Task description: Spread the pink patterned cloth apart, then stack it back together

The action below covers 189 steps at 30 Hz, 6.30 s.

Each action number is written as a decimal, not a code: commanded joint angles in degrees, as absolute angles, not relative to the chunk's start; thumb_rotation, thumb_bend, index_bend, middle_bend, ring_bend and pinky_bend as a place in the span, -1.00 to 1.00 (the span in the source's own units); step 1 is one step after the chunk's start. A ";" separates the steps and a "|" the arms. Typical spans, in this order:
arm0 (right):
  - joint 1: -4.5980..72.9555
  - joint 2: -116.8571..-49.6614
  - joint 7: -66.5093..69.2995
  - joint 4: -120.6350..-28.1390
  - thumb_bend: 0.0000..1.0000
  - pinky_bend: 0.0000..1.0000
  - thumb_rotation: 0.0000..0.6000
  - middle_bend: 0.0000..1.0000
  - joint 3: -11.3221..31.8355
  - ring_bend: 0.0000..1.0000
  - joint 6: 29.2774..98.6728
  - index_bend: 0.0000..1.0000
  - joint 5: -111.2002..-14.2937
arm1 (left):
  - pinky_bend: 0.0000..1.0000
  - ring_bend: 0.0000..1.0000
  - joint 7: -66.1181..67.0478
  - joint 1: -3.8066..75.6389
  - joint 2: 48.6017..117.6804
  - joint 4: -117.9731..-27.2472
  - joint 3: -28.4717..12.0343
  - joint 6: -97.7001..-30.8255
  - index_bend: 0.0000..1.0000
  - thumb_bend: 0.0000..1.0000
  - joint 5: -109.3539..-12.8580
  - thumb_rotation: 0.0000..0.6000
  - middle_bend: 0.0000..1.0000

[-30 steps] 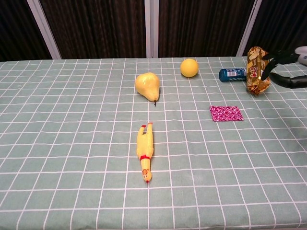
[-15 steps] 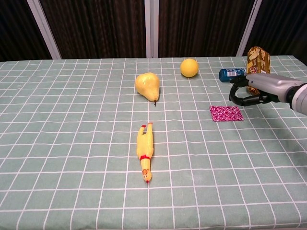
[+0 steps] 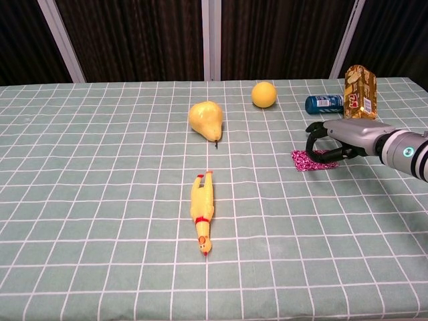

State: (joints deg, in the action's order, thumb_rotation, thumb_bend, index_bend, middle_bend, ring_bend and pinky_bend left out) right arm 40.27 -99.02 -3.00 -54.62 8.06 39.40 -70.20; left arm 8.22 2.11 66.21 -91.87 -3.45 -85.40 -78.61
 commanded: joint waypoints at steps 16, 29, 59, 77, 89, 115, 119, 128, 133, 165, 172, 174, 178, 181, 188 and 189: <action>35.38 -88.86 -13.09 -71.68 -0.16 -1.00 -0.40 -0.90 1.17 -1.00 44.99 -0.29 -72.91 | -0.71 -0.67 8.16 2.36 66.47 -91.32 -3.60 -85.27 -0.49 -0.93 -79.02 1.00 -0.54; 35.45 -88.19 -13.87 -70.93 -0.16 -1.00 -0.39 -0.90 4.00 -1.00 45.11 -0.29 -67.58 | -0.71 -0.66 7.34 2.16 66.82 -90.71 -3.45 -85.14 -0.49 -0.93 -78.97 1.00 -0.54; 37.17 -91.98 -10.82 -66.16 -0.17 -1.00 -0.38 -0.91 4.44 -1.00 42.63 -0.29 -68.78 | -0.71 -0.67 6.70 2.09 67.27 -89.88 -3.42 -84.49 -0.49 -0.93 -78.49 1.00 -0.54; 36.65 -90.13 -12.86 -67.86 -0.16 -1.00 -0.39 -0.91 4.09 -1.00 43.34 -0.29 -67.05 | -0.71 -0.67 5.96 2.02 67.73 -88.96 -3.43 -84.44 -0.49 -0.93 -78.69 1.00 -0.54; 37.09 -91.80 -12.68 -66.36 -0.16 -1.00 -0.38 -0.91 3.69 -1.00 42.74 -0.29 -67.51 | -0.71 -0.67 5.94 1.49 67.56 -89.15 -3.17 -84.56 -0.49 -0.93 -78.34 1.00 -0.54; 39.39 -94.47 -13.40 -67.39 -0.16 -1.00 -0.37 -0.91 4.36 -1.00 42.19 -0.29 -68.99 | -0.71 -0.67 4.83 1.00 67.81 -88.22 -3.17 -84.70 -0.49 -0.93 -78.24 1.00 -0.54; 39.83 -94.92 -13.85 -67.70 -0.16 -1.00 -0.36 -0.91 4.58 -1.00 42.20 -0.29 -68.90 | -0.71 -0.66 4.61 0.75 67.88 -87.92 -3.09 -84.79 -0.49 -0.93 -78.11 1.00 -0.54; 40.01 -94.64 -14.49 -68.71 -0.16 -1.00 -0.34 -0.91 4.93 -1.00 43.42 -0.29 -68.85 | -0.71 -0.66 4.34 0.69 68.04 -87.64 -3.13 -84.78 -0.49 -0.93 -78.21 1.00 -0.54; 39.06 -92.50 -12.78 -69.01 -0.35 -1.00 0.25 -0.91 5.60 -1.00 45.02 -0.29 -68.65 | -0.71 -0.66 4.36 0.92 68.14 -87.62 -3.18 -84.58 -0.49 -0.93 -78.49 1.00 -0.54; 43.33 -100.52 -16.02 -57.22 -0.71 -1.00 0.81 -0.87 9.59 -1.00 40.78 -0.36 -59.70 | -0.71 -0.67 4.60 0.84 68.07 -87.82 -3.10 -84.14 -0.49 -0.93 -78.23 1.00 -0.54; 43.76 -101.38 -16.43 -55.64 -0.73 -1.00 0.77 -0.87 9.90 -1.00 40.23 -0.38 -58.86 | -0.71 -0.67 4.44 0.74 68.11 -87.63 -2.99 -84.03 -0.49 -0.93 -78.15 1.00 -0.54; 43.95 -101.62 -16.60 -55.13 -0.73 -1.00 0.78 -0.87 9.89 -1.00 39.87 -0.37 -58.67 | -0.71 -0.66 4.39 0.72 68.13 -87.64 -2.98 -84.03 -0.49 -0.93 -78.17 1.00 -0.54; 44.07 -101.91 -16.74 -54.50 -0.73 -1.00 0.78 -0.87 9.86 -1.00 39.54 -0.37 -58.43 | -0.71 -0.66 4.25 0.72 68.10 -87.61 -3.00 -83.96 -0.49 -0.93 -78.12 1.00 -0.54; 43.98 -101.94 -16.87 -54.41 -0.72 -1.00 0.76 -0.88 9.74 -1.00 39.65 -0.37 -58.45 | -0.71 -0.67 4.22 0.74 68.13 -87.50 -3.03 -83.89 -0.49 -0.93 -78.09 1.00 -0.54; 44.05 -102.23 -17.12 -53.95 -0.73 -1.00 0.77 -0.87 9.75 -1.00 39.57 -0.37 -58.30 | -0.71 -0.66 4.12 0.77 68.22 -87.36 -3.02 -83.89 -0.49 -0.93 -78.20 1.00 -0.54; 44.07 -102.30 -17.13 -53.90 -0.73 -1.00 0.76 -0.88 9.72 -1.00 39.50 -0.37 -58.30 | -0.71 -0.67 4.10 0.76 68.22 -87.34 -3.01 -83.87 -0.49 -0.93 -78.17 1.00 -0.54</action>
